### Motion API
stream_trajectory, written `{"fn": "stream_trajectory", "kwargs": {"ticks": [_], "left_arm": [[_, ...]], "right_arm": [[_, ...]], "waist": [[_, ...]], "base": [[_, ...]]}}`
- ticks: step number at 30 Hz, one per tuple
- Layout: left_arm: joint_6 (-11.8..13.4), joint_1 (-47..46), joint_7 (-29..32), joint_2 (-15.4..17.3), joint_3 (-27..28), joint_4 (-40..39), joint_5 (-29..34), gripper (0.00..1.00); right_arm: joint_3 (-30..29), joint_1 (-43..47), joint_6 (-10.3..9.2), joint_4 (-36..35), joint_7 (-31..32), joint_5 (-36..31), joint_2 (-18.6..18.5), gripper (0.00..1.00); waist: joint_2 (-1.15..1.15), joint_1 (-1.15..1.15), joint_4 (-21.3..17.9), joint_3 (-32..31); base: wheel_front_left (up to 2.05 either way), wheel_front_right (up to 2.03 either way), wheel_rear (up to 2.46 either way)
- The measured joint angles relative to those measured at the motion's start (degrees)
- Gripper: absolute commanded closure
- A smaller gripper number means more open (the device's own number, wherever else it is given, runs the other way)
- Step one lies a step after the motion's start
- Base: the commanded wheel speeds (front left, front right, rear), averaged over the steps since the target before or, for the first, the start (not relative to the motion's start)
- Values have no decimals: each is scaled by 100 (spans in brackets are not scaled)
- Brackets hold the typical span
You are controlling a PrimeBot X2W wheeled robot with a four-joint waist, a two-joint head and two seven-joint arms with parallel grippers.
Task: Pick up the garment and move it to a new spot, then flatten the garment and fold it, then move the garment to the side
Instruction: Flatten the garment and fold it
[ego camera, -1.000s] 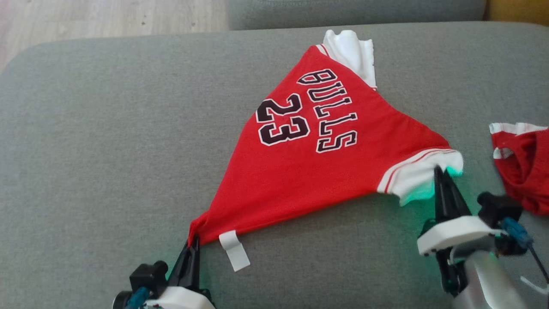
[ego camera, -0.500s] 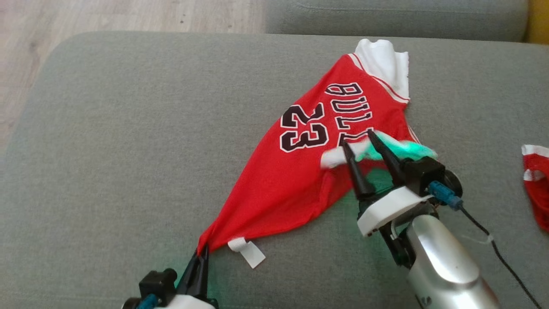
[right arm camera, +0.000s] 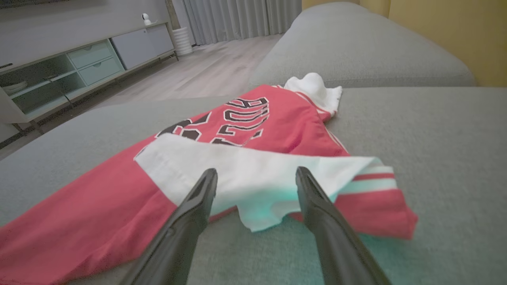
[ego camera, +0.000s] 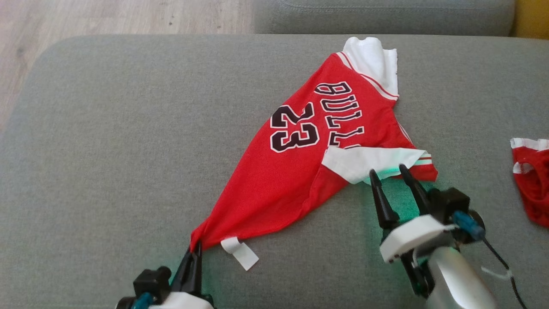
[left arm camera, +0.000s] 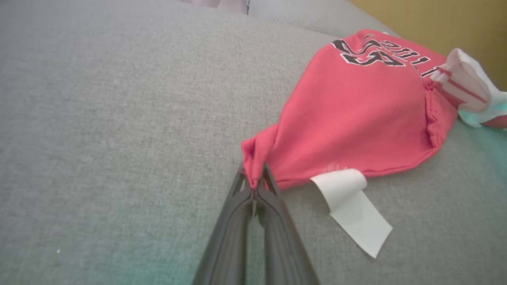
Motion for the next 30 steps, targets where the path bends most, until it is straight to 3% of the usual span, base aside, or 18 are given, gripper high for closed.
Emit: {"fn": "stream_trajectory", "kwargs": {"ticks": [1,2,7,29,30], "left_arm": [[34,2,0,0,20,-20,32,75],[53,4,0,0,52,-65,79,0],[200,6,0,1,178,-263,224,0],[191,11,-1,0,192,-541,502,0],[191,11,-1,0,194,-544,502,0]], "right_arm": [[-48,65,0,-25,0,-1,0,0],[-85,132,0,-32,0,-2,-1,0],[-152,426,0,80,0,-1,3,0],[-486,-40,0,866,-25,969,4,0],[-488,-63,0,866,-25,996,4,12]], "waist": [[0,0,-15,-1],[0,0,-28,-3],[0,0,-45,-6],[0,0,570,273],[0,0,575,279]], "base": [[0,0,0],[0,0,0],[0,0,0],[0,0,0],[0,0,0]]}}
